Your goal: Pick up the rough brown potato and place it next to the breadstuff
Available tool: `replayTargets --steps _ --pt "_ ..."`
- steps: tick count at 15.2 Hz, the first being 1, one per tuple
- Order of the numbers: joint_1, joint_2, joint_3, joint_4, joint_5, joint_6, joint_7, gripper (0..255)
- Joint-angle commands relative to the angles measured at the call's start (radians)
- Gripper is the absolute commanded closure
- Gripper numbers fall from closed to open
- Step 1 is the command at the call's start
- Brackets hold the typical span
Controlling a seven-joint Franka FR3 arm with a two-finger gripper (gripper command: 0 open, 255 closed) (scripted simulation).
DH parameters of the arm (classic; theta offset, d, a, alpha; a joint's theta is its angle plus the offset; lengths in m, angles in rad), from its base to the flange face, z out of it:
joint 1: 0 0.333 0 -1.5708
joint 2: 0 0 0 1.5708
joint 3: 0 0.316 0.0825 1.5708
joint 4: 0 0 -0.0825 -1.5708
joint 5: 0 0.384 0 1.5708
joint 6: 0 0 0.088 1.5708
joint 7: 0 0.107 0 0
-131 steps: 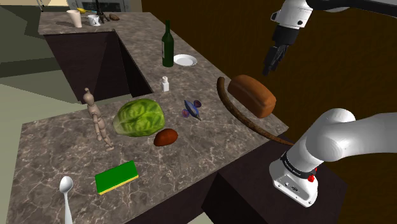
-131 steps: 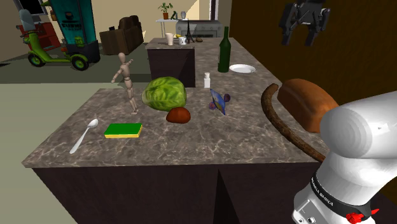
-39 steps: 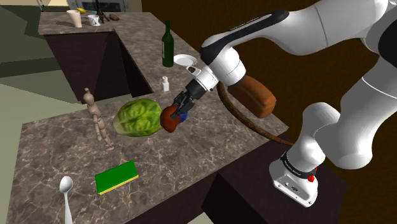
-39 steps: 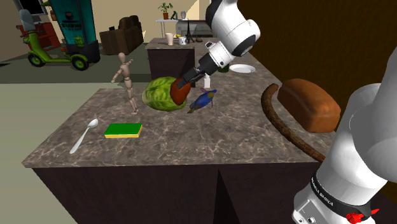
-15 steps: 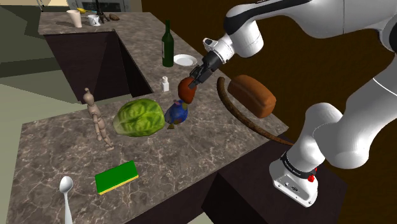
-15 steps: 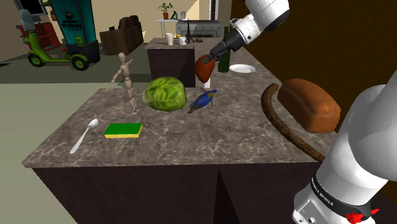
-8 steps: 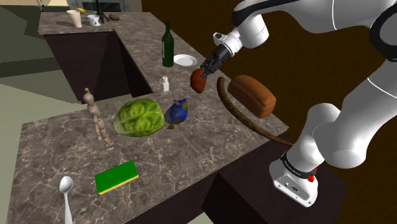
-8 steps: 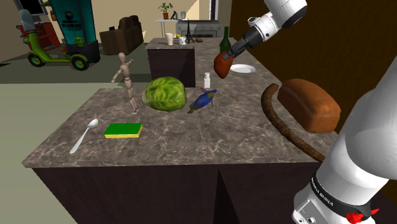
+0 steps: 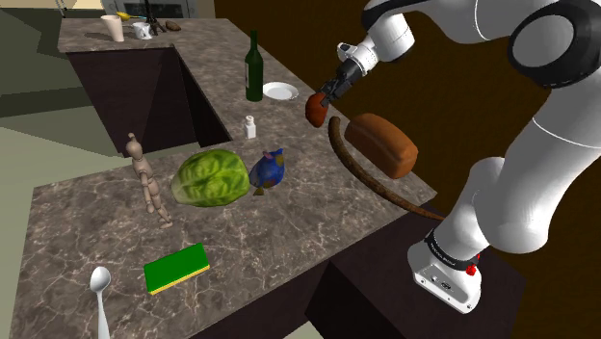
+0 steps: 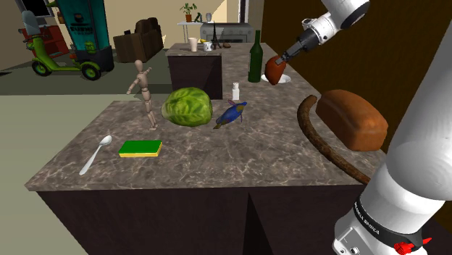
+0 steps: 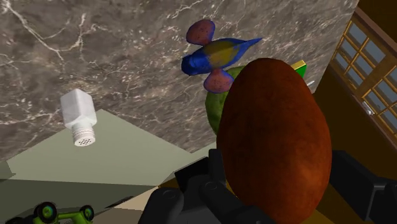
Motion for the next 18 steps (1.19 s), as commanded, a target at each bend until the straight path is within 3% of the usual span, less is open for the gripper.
replayTargets --steps 1,7,18 --pt "-0.042 0.075 -0.024 0.075 0.020 -0.078 -0.032 255" --pt "-0.197 0.265 -0.047 0.278 0.076 -0.268 -0.101 255" --pt "-0.212 0.336 -0.023 0.223 0.117 -0.215 -0.196 255"
